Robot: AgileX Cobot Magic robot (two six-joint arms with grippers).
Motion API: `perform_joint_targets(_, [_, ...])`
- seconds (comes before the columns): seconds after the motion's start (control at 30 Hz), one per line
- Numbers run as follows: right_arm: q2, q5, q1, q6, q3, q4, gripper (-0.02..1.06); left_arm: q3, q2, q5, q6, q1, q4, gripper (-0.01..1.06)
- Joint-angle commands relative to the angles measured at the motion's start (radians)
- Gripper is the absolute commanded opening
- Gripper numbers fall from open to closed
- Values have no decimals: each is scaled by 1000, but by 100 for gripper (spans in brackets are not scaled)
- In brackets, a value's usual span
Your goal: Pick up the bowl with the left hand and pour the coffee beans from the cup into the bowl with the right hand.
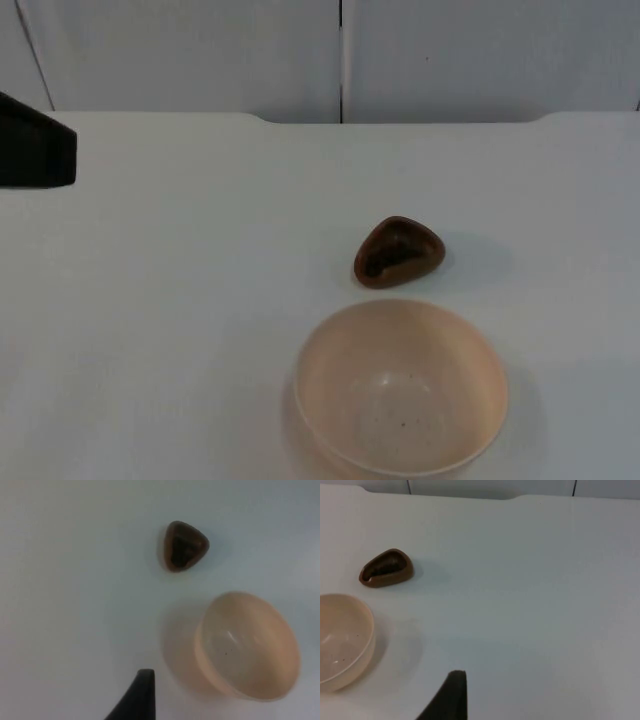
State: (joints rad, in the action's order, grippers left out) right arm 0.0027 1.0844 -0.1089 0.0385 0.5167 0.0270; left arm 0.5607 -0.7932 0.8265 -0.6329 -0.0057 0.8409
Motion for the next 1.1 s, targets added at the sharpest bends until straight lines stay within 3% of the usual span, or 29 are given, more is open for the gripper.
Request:
perform_joint_targets(0.0, [-3,-5,6,0,0,0,105,17,-19,1,-18,-4,33,98])
perform_joint_targets(0.33, [-3,-5,6,0,0,0,105,136,-86,30,-18,-4,37,98])
perform_joint_targets(0.7, [-3,-5,6,0,0,0,105,157,-167,48,-8,-32,37,98])
perform_joint_targets(0.87, [-3,-5,6,0,0,0,105,157,-234,0,11,-136,21,98])
perform_joint_targets(1.07, [-3,-5,6,0,0,0,105,163,-348,-92,168,-281,-148,98])
